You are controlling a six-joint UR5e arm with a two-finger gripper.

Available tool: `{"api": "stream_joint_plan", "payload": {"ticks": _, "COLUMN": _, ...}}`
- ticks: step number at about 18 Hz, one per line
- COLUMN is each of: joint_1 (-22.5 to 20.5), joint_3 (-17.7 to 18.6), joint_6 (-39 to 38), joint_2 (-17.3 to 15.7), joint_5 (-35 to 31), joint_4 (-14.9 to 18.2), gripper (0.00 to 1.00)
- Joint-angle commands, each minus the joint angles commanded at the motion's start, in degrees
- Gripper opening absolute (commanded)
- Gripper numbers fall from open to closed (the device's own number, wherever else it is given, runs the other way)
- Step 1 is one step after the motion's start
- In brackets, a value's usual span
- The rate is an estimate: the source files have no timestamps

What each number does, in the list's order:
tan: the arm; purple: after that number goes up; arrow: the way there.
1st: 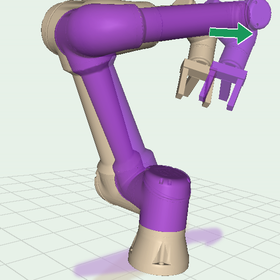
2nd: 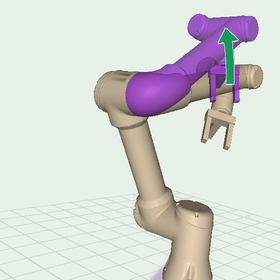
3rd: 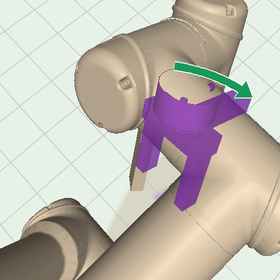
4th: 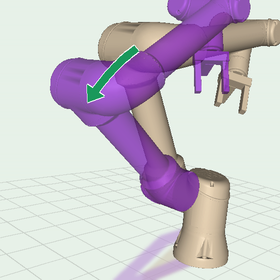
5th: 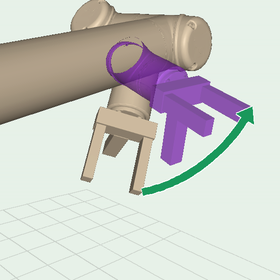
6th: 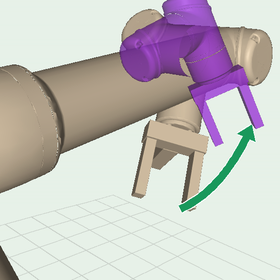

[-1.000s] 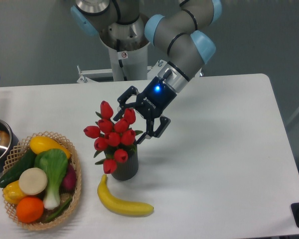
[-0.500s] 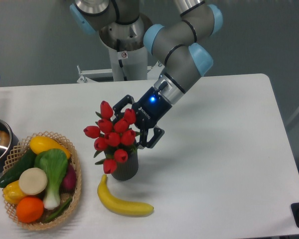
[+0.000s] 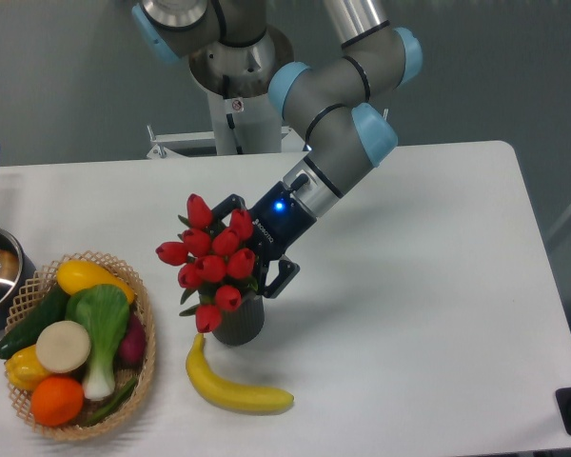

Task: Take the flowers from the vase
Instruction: 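Lower the gripper around the tulip stems just above the vase rim, then close the gripper on the tulip stems, then lift the gripped tulips straight up out of the black vase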

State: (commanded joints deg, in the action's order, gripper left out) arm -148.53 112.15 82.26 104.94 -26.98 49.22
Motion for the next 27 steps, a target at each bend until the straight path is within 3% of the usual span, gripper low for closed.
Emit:
{"api": "stream_joint_plan", "payload": {"ticks": 4, "joint_1": -0.09, "joint_3": 0.0, "joint_6": 0.7, "joint_2": 0.09, "joint_5": 0.09, "joint_4": -0.44, "gripper": 0.69}}
{"api": "stream_joint_plan", "payload": {"ticks": 10, "joint_1": -0.79, "joint_3": -0.09, "joint_6": 0.79, "joint_2": 0.0, "joint_5": 0.09, "joint_4": -0.53, "gripper": 0.52}}
{"api": "stream_joint_plan", "payload": {"ticks": 15, "joint_1": -1.67, "joint_3": -0.09, "joint_6": 0.62, "joint_2": -0.09, "joint_5": 0.35, "joint_4": -0.53, "gripper": 0.49}}
{"api": "stream_joint_plan", "payload": {"ticks": 19, "joint_1": -1.93, "joint_3": 0.09, "joint_6": 0.27, "joint_2": -0.79, "joint_5": 5.35, "joint_4": -0.44, "gripper": 0.49}}
{"api": "stream_joint_plan", "payload": {"ticks": 27, "joint_1": -2.2, "joint_3": -0.61, "joint_6": -3.95, "joint_2": -5.01, "joint_5": 6.15, "joint_4": -0.44, "gripper": 0.5}}
